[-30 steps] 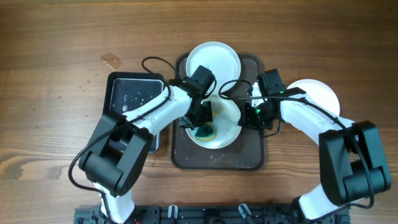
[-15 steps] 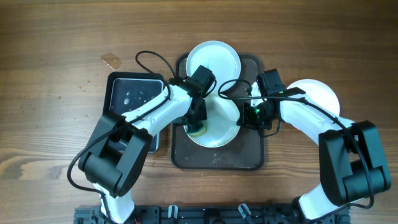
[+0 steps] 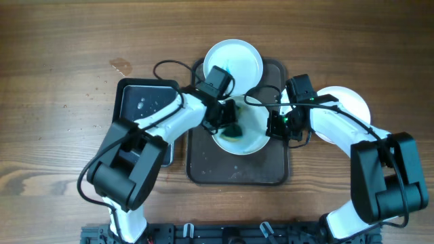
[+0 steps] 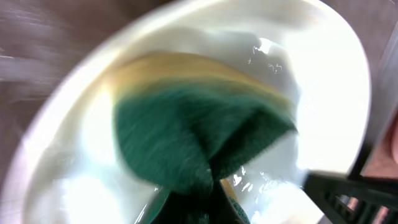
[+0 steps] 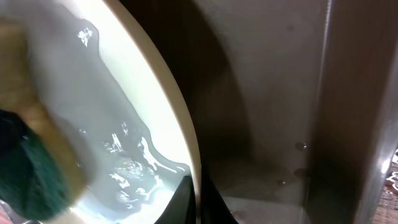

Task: Clean dirty plates on tray and stack at the side
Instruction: 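Scrub the held plate with the sponge while the right gripper steadies it, then put the sponge back in the black tray with the left gripper, then lift the scrubbed plate with the right gripper and carry it left over the black tray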

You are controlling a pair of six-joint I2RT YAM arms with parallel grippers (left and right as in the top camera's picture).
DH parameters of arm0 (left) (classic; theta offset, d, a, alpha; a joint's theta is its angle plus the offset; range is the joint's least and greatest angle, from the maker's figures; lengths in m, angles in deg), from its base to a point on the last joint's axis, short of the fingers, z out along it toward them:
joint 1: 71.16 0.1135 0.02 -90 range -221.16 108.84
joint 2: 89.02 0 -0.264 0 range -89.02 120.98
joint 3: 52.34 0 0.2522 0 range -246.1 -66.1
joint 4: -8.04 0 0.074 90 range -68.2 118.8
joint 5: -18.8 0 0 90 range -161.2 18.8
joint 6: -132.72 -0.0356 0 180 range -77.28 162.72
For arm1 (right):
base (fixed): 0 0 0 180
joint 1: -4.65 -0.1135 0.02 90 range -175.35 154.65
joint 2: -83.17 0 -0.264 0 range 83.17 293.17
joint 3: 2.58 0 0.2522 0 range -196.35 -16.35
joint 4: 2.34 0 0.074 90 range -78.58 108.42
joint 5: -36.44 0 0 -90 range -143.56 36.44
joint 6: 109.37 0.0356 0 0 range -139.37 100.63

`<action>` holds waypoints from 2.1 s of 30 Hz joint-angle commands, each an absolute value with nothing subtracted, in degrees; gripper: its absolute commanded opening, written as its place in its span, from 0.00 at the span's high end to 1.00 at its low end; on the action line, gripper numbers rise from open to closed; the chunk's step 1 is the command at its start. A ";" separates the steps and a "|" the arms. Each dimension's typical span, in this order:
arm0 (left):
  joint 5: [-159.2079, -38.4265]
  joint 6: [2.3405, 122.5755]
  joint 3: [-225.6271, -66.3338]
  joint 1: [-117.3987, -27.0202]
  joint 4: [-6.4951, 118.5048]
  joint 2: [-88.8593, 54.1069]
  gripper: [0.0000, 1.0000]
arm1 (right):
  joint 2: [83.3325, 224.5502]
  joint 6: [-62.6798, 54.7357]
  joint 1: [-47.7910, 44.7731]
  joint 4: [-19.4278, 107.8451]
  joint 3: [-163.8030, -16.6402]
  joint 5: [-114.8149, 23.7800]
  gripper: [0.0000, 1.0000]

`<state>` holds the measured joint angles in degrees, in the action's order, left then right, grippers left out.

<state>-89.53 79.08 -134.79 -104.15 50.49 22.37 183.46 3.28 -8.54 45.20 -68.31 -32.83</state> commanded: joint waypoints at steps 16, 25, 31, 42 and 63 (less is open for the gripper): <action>-99.32 76.59 -133.83 -108.92 41.48 26.48 0.96 | 185.38 1.62 -9.04 45.84 -67.33 -37.24 0.96; -62.58 76.94 -135.75 -105.33 62.97 24.51 0.96 | 185.38 1.62 -9.04 46.21 -67.33 -37.27 0.96; -55.26 78.25 -135.80 -105.33 67.14 22.15 0.96 | 185.38 1.62 -9.04 46.21 -67.33 -37.27 0.96; -69.79 80.89 -135.99 -100.57 71.67 1.50 0.96 | 185.38 1.67 -9.04 46.34 -67.33 -37.27 0.96; -78.45 65.59 -125.09 -66.38 74.81 -2.24 0.42 | 179.92 -7.56 -10.04 61.71 -79.28 -37.64 0.96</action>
<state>-76.89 66.21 -121.59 -66.80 72.54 -0.21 183.28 -2.38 -9.39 56.39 -72.86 -35.63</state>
